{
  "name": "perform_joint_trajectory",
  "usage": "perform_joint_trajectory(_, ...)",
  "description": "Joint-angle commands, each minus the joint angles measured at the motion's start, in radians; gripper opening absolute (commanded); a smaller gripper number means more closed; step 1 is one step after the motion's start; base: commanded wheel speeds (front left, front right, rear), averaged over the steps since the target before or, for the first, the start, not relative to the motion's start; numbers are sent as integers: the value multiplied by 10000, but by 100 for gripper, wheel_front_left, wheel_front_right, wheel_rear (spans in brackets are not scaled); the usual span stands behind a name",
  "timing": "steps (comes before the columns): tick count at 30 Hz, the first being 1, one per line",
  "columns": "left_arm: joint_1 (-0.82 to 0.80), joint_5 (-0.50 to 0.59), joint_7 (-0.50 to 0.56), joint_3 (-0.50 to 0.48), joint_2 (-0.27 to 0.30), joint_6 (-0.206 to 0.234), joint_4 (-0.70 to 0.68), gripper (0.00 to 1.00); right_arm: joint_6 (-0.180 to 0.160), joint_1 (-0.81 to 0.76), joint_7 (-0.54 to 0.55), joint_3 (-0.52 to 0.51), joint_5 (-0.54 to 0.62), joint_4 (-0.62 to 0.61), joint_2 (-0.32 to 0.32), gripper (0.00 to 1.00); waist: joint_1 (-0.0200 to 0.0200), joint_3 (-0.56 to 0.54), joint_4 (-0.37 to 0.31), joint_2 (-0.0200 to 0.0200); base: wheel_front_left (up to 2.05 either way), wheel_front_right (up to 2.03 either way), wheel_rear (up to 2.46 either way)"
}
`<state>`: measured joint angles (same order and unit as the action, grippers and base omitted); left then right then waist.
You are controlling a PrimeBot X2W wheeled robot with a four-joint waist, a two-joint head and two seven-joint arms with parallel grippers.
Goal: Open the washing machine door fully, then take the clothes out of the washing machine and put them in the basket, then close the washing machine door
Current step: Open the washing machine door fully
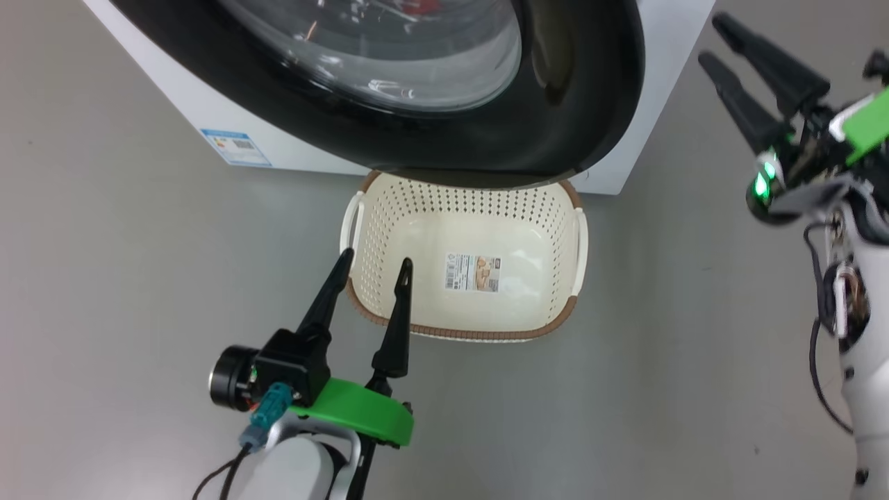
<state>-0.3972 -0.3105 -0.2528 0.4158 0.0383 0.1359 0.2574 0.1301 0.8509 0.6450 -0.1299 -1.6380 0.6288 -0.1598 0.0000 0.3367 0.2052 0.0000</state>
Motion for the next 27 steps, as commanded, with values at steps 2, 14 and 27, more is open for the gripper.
perform_joint_trajectory(2,268,55,-90,-457,120,-133,-107,100,6,-926,-214,-138,53,-847,208,100,0,-381,-150,0,0,0,0)
perform_joint_trajectory(14,927,201,-90,-911,120,-347,152,100,6,-4228,-1118,-331,591,-3041,700,100,0,-1241,-468,0,0,0,0)
perform_joint_trajectory(27,1502,408,-90,-1471,121,-477,284,100,6,-7151,-5697,708,4395,-5564,645,100,0,-1936,-886,0,0,0,0)
